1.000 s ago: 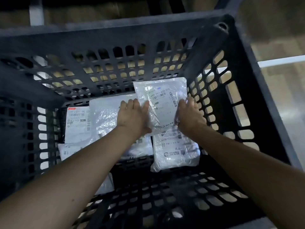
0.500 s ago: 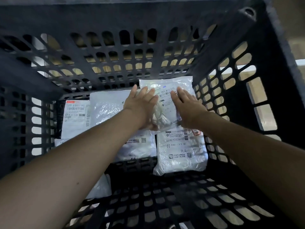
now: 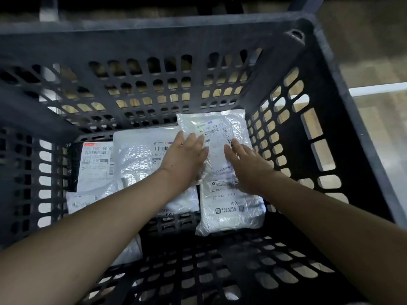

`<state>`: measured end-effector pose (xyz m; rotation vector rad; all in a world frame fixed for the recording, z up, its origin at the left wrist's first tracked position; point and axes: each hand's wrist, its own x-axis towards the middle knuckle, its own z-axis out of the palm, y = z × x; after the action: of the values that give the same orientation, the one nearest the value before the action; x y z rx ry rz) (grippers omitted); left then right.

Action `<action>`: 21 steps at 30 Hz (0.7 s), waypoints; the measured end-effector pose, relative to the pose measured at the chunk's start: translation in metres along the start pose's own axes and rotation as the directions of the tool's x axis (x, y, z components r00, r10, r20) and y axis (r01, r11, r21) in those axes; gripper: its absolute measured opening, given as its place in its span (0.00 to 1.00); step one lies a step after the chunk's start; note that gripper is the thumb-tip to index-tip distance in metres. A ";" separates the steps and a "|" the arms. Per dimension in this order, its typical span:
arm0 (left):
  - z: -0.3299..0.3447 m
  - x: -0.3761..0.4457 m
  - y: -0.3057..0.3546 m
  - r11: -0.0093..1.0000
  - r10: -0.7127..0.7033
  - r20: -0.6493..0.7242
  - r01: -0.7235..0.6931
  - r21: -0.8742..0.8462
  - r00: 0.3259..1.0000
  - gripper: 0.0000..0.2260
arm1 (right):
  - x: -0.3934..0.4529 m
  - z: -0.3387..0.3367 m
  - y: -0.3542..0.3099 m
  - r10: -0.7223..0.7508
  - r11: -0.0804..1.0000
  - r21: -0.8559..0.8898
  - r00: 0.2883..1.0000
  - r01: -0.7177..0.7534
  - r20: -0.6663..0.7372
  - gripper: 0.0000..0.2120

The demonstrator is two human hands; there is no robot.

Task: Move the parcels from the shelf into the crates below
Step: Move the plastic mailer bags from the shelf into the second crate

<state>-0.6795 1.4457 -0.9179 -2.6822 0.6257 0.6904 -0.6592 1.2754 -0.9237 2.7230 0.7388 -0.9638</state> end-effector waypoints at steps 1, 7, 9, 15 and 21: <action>0.003 0.000 0.001 0.999 0.034 0.014 -0.034 0.001 0.999 0.29 | 0.001 0.001 0.001 -0.010 1.000 0.018 1.000 0.010 0.002 0.47; 0.008 0.011 -0.009 0.998 0.067 0.058 -0.067 -0.015 0.996 0.32 | 0.006 -0.011 0.003 -0.025 1.000 0.000 0.999 0.025 0.022 0.47; 0.005 0.010 -0.007 0.996 0.056 0.087 -0.061 0.061 0.995 0.32 | 0.003 -0.015 0.001 -0.011 1.000 0.005 0.999 0.010 0.039 0.46; 0.000 0.000 0.004 0.951 0.174 -0.008 -0.166 0.259 0.985 0.25 | -0.009 -0.018 0.002 0.056 0.998 0.002 0.996 -0.056 0.066 0.35; 0.009 -0.001 0.008 0.987 0.133 0.064 -0.138 0.087 0.989 0.27 | -0.003 -0.006 0.002 0.051 0.998 -0.045 0.989 -0.046 0.138 0.37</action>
<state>-0.6876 1.4429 -0.9257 -2.5445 0.8102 0.7525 -0.6569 1.2745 -0.9166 2.5939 0.6568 -1.1011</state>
